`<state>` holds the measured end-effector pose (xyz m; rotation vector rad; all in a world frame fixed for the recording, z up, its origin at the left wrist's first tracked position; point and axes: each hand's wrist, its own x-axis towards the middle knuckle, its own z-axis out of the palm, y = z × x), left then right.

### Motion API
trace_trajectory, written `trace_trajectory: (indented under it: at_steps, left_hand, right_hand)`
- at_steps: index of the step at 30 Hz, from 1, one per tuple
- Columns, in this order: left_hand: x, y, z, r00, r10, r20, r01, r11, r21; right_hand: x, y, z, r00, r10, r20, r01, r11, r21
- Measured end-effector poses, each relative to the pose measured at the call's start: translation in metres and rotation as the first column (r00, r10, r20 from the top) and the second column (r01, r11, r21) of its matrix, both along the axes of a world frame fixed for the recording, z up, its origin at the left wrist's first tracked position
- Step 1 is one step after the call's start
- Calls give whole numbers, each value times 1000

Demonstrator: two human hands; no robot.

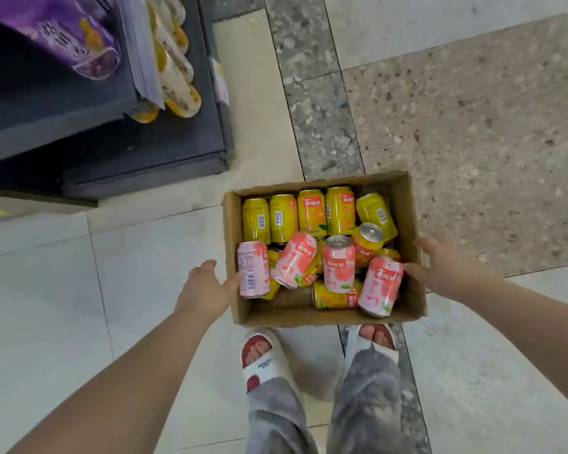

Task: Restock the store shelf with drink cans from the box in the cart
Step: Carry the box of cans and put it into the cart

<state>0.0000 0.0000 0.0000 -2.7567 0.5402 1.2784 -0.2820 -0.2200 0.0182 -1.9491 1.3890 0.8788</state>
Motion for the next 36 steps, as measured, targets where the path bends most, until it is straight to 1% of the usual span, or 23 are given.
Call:
trace_trajectory:
  at_steps: [4, 6, 11, 13, 15, 19, 24, 26, 29, 33, 36]
  left_hand:
    - [9, -6, -48, 996, 83, -11, -83, 996, -7]
    - [11, -8, -72, 994, 106, -19, -106, 994, -15]
    - [18, -18, -114, 987, 164, -1, -163, 983, -84]
    - [18, -21, -125, 978, 207, 14, -204, 972, -116]
    - [21, -23, -133, 967, 252, 26, -246, 960, -132]
    - [31, -32, -143, 943, 331, 15, -326, 935, -142]
    - [37, -42, -146, 943, 333, 11, -327, 932, -155]
    - [38, -42, -146, 945, 326, 3, -322, 934, -157]
    - [40, -43, -149, 958, 285, 1, -281, 945, -164]
    - [39, -42, -151, 982, 177, 67, -164, 973, -164]
    - [38, -40, -148, 985, 161, 69, -144, 968, -204]
  right_hand:
    - [3, -3, -46, 994, -106, -35, 103, 992, -78]
    - [4, -5, -67, 984, -176, -9, 174, 980, -100]
    - [3, -13, -106, 934, -312, 173, 340, 926, -163]
    - [0, -14, -114, 894, -373, 248, 425, 882, -203]
    - [-4, -14, -122, 867, -428, 254, 482, 850, -212]
    - [-11, -18, -134, 898, -411, 159, 437, 875, -207]
    - [-14, -25, -149, 886, -451, 109, 463, 878, -124]
    - [-14, -25, -152, 887, -450, 105, 460, 880, -121]
    - [-14, -25, -153, 902, -419, 99, 430, 893, -134]
    - [-15, -28, -153, 912, -393, 116, 404, 909, -105]
    - [-15, -29, -148, 919, -378, 111, 388, 917, -90]
